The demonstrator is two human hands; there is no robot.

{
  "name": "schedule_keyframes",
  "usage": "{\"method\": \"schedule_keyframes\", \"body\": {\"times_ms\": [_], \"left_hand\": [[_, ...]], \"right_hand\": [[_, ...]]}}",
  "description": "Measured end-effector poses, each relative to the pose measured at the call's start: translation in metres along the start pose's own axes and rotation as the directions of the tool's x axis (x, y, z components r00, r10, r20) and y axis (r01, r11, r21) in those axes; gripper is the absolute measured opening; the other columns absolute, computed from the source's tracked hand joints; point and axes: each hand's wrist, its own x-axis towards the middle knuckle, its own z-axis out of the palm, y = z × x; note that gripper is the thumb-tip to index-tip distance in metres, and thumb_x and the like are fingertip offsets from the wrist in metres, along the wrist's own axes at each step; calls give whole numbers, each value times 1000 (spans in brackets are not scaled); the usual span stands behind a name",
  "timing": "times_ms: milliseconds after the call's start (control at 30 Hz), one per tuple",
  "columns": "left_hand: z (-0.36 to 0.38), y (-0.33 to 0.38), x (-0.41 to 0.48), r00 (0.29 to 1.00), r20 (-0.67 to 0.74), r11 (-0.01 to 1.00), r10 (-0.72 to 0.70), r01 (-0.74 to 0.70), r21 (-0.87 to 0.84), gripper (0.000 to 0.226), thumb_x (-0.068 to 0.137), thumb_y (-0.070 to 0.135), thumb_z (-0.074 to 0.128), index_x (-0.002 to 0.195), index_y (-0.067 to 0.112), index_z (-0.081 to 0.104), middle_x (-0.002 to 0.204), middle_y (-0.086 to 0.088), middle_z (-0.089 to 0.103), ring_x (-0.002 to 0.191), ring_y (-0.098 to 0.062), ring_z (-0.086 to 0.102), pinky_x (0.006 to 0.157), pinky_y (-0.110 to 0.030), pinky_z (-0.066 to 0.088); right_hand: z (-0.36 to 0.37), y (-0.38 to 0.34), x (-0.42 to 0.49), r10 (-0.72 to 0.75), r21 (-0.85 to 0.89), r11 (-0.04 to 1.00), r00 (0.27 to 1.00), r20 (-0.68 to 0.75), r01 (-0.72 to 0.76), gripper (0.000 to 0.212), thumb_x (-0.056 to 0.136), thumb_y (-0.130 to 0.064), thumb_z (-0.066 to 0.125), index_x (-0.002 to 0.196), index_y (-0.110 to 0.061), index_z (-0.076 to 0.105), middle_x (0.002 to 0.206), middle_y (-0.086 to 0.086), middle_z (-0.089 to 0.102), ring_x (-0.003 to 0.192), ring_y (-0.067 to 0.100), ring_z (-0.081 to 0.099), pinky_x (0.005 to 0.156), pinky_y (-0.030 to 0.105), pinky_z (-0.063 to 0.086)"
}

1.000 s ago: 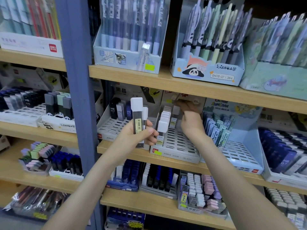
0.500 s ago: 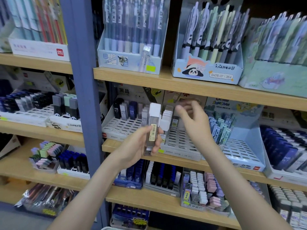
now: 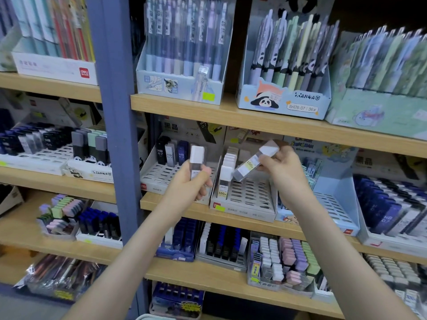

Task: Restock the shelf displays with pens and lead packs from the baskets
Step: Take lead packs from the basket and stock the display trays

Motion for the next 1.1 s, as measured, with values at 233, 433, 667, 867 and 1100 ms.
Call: {"method": "schedule_keyframes", "body": {"times_ms": [233, 433, 667, 867, 1100], "left_hand": [[-6, -7, -1, 1000, 21, 989, 0, 3, -145, 6, 98, 16, 51, 94, 13, 53, 66, 5, 60, 53, -7, 50, 51, -20, 44], [-8, -13, 4, 1000, 10, 987, 13, -11, -158, 11, 100, 18, 48, 97, 10, 54, 66, 2, 61, 54, -10, 52, 52, -23, 45], [-13, -18, 6, 1000, -23, 983, -9, 4, -185, 19, 103, 22, 41, 96, 10, 54, 64, 2, 62, 54, -13, 51, 50, -23, 44], [-9, -19, 5, 1000, 17, 988, -12, 15, -153, 12, 101, 21, 46, 96, 12, 53, 64, 4, 62, 52, -12, 50, 50, -22, 44], [-8, -18, 3, 998, 62, 988, 8, 2, -158, 11, 99, 20, 48, 95, 11, 54, 64, 4, 61, 53, -12, 50, 50, -21, 43]], "right_hand": [[9, 25, 27, -86, -286, 957, 989, -119, 49, 10, 97, -13, 51, 107, -15, 49, 101, 11, 60, 88, 28, 58, 71, 37, 47], [26, 38, 48, -32, -489, 872, 998, -59, -1, 19, 100, -16, 48, 86, -3, 49, 88, 10, 51, 77, 23, 45, 57, 31, 29], [26, 39, 56, -70, -529, 847, 997, -24, 46, 27, 99, -8, 47, 125, -8, 54, 102, 8, 59, 95, 23, 54, 69, 22, 33], [30, 50, 57, -6, -570, 821, 999, 48, 33, 18, 100, -14, 46, 117, -11, 48, 102, 8, 58, 90, 23, 53, 73, 30, 39], [32, 54, 62, -188, -695, 694, 980, 73, 185, 36, 95, -7, 50, 129, -19, 47, 131, 15, 47, 119, 34, 46, 94, 44, 45]]}}
